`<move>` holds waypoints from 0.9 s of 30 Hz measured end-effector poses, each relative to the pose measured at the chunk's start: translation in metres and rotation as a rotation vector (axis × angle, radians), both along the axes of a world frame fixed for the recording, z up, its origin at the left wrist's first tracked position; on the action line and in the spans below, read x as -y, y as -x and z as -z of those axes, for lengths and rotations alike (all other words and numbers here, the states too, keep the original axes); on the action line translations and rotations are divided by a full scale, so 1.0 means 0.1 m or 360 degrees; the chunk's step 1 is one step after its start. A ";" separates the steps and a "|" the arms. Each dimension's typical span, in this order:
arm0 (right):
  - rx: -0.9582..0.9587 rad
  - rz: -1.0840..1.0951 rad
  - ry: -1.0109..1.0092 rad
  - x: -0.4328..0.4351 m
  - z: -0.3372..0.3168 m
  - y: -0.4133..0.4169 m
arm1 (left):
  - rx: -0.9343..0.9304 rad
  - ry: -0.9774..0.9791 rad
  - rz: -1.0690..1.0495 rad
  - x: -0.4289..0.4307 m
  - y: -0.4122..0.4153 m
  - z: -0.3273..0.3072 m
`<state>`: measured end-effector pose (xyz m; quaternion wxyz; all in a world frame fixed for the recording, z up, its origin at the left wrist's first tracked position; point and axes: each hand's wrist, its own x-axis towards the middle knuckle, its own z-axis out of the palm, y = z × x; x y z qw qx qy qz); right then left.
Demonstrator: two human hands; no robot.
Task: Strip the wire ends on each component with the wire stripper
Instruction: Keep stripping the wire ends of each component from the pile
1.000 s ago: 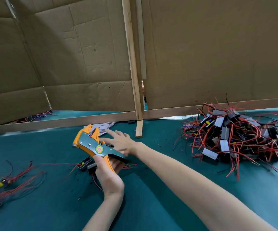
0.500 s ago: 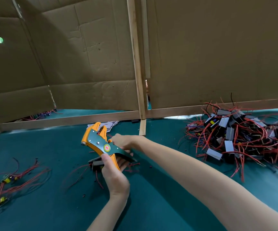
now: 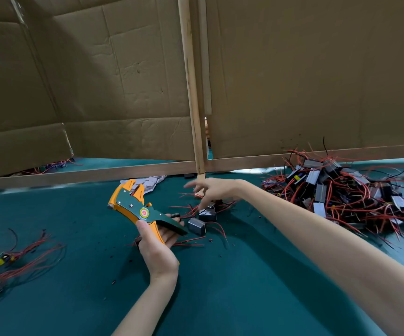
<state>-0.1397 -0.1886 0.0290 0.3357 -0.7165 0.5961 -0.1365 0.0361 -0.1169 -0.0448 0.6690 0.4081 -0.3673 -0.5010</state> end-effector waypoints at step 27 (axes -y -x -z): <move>-0.0490 0.0511 0.0085 -0.41 -0.11 0.04 | 0.0120 0.0023 0.0015 -0.05 -0.01 -0.03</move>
